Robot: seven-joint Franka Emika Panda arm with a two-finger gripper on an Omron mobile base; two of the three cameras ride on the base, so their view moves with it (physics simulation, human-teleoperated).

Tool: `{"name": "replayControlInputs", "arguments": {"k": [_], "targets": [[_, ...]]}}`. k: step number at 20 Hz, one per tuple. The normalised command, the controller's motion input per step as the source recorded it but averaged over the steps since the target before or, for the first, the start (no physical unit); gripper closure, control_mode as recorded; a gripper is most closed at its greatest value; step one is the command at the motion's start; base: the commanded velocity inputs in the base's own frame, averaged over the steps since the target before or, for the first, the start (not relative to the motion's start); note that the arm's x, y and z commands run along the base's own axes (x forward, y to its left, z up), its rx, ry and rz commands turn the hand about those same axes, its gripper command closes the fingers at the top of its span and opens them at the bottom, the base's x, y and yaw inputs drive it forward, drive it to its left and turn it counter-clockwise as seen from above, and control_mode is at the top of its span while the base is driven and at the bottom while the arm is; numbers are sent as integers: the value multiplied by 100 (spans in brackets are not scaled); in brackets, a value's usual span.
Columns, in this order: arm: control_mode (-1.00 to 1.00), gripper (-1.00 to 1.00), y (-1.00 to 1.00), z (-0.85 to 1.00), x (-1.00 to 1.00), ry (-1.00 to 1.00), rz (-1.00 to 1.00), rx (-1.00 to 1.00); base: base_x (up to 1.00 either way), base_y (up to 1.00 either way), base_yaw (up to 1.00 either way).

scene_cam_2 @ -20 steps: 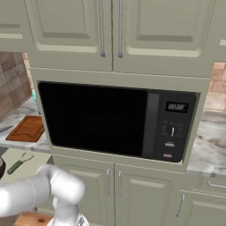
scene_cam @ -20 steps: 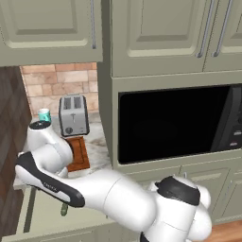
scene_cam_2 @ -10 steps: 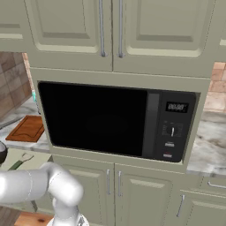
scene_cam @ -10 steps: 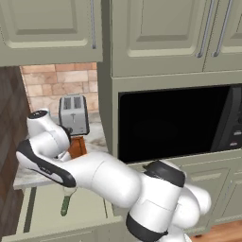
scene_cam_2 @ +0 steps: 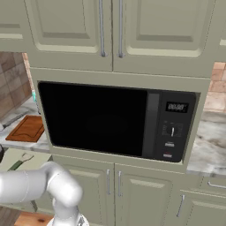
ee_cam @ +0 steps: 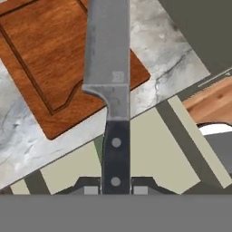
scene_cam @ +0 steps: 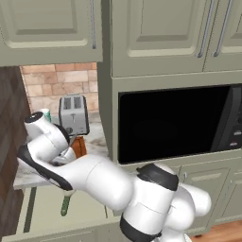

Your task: Open the drawer on the left and place the cutting tools on the cutting board.

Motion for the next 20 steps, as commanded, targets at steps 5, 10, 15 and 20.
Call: {"name": "replayControlInputs", "arguments": {"k": [5,10,15,20], "targets": [[-100,100,-22,-25,41,-7,3,0,0,0,0],[-100,100,-2,-20,58,-1,5,0,0,0,0],[-100,100,0,-19,49,0,7,0,0,0,0],[-100,100,0,-19,31,0,8,0,0,0,0]]}}
